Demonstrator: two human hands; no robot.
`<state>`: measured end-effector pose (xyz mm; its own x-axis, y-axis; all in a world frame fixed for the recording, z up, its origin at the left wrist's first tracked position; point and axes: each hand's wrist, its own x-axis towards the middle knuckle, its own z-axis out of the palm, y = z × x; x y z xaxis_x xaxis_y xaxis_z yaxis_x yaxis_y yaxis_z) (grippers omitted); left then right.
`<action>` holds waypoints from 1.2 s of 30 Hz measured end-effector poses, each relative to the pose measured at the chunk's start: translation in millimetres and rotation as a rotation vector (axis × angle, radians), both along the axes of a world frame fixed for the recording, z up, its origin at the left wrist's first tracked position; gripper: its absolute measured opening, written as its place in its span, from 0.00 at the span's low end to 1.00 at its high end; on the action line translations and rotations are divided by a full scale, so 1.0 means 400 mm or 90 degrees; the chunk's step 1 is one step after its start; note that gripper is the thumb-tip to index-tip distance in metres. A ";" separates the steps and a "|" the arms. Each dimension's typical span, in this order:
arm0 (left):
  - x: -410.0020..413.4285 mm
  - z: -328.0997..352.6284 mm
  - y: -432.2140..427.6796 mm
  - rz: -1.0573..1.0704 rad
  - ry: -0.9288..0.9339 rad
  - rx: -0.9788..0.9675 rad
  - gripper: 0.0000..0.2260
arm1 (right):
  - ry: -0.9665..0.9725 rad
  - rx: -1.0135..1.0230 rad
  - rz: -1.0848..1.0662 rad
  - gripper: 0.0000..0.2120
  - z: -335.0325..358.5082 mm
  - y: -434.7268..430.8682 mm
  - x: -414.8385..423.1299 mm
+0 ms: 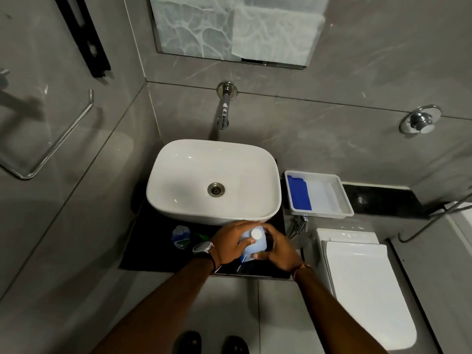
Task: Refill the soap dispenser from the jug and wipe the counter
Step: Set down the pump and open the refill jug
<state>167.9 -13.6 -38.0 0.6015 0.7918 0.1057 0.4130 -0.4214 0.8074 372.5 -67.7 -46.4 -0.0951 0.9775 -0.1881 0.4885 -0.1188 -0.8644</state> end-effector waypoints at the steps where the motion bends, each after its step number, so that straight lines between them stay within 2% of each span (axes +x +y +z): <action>1: 0.002 0.004 0.003 -0.011 0.004 -0.003 0.20 | 0.003 -0.003 -0.004 0.39 0.001 -0.003 -0.004; 11: 0.033 0.018 -0.011 0.003 0.037 0.035 0.18 | -0.011 0.050 -0.088 0.36 -0.019 -0.041 -0.041; 15: 0.037 0.021 -0.018 0.079 0.044 0.047 0.13 | -0.028 0.058 -0.097 0.34 -0.023 -0.042 -0.046; 17: 0.031 0.024 -0.020 0.126 0.005 0.031 0.14 | -0.031 0.059 -0.089 0.34 -0.022 -0.041 -0.045; 19: 0.020 0.024 -0.023 0.109 -0.036 0.008 0.13 | -0.034 0.062 -0.086 0.34 -0.019 -0.040 -0.044; 22: 0.004 0.032 -0.025 0.048 -0.030 -0.046 0.17 | -0.038 0.063 -0.089 0.35 -0.015 -0.037 -0.043; 26: -0.004 0.043 -0.010 0.112 -0.040 -0.005 0.15 | -0.034 0.057 -0.093 0.34 -0.021 -0.036 -0.039; 32: 0.005 0.061 0.005 -0.016 0.005 0.010 0.22 | -0.027 0.056 -0.099 0.36 -0.024 -0.035 -0.041; 36: 0.011 0.064 0.008 0.027 0.003 0.013 0.19 | -0.027 0.049 -0.097 0.36 -0.025 -0.036 -0.035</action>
<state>172.4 -10.4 -12.5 0.5677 0.8147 0.1185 0.4350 -0.4191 0.7970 358.4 -82.1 -56.3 0.0622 0.9917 -0.1125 0.5054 -0.1285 -0.8532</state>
